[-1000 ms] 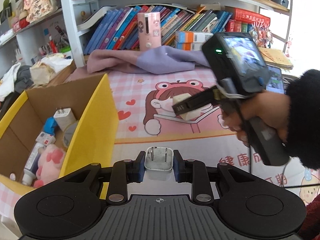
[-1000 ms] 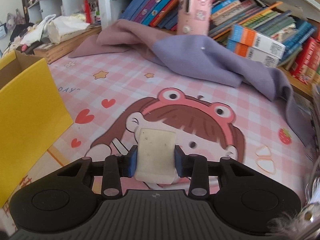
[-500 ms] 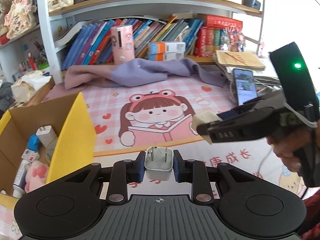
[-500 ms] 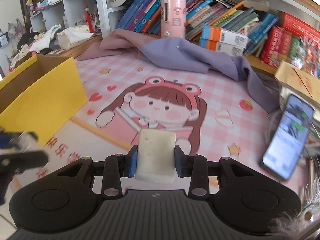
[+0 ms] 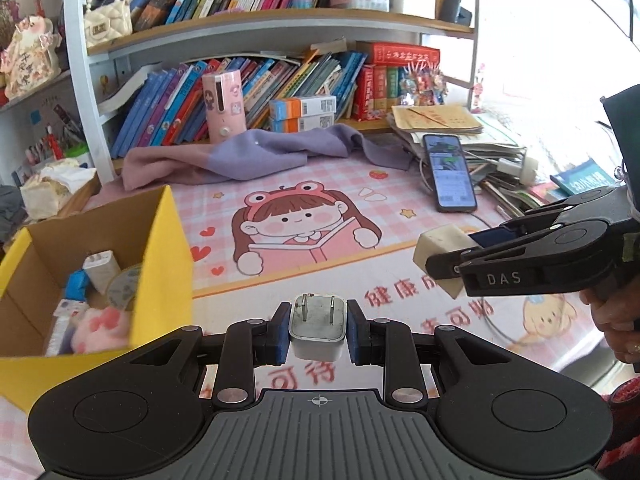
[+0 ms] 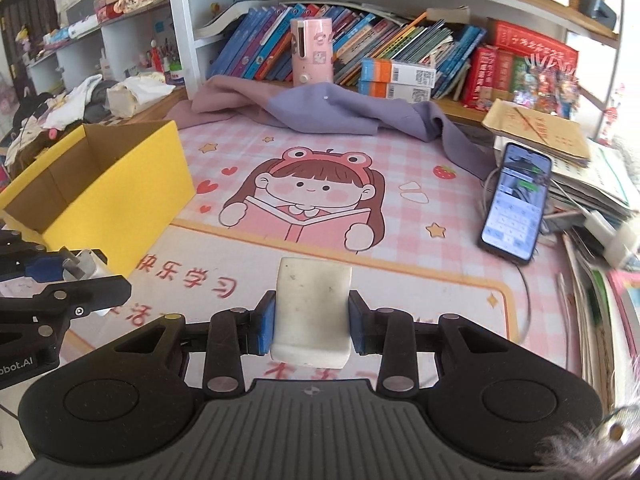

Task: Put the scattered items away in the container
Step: 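Lift and carry the charger plug and white cube toward the yellow box with both tools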

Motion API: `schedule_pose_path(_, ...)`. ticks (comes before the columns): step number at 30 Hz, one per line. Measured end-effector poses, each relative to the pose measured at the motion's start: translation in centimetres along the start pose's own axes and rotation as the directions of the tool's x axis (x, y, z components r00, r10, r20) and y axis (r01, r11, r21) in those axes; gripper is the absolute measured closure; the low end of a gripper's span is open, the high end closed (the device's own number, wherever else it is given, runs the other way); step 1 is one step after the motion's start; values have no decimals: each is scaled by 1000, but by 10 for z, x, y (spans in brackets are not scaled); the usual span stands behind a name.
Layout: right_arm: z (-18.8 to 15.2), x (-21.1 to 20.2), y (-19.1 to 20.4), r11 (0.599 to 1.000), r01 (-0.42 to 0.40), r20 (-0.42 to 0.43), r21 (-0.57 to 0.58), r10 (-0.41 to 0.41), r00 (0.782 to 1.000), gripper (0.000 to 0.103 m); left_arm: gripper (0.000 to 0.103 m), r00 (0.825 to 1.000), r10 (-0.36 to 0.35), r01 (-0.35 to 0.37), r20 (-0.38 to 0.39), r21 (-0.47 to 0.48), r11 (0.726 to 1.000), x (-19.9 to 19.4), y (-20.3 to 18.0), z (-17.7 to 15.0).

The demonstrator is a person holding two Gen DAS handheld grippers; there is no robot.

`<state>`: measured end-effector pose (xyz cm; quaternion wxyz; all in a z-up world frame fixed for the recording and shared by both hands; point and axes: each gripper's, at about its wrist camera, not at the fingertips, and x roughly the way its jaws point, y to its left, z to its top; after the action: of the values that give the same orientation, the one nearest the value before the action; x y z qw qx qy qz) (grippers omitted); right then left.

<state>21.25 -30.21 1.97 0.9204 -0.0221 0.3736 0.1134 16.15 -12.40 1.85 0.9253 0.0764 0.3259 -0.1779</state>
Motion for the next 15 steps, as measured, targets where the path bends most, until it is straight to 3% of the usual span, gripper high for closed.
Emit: schedule_pose_path(15,-65,-78,97,999,37,60,22,-38,997,70,77,1000,9,-9,24,-3,1000,-92,33,-72)
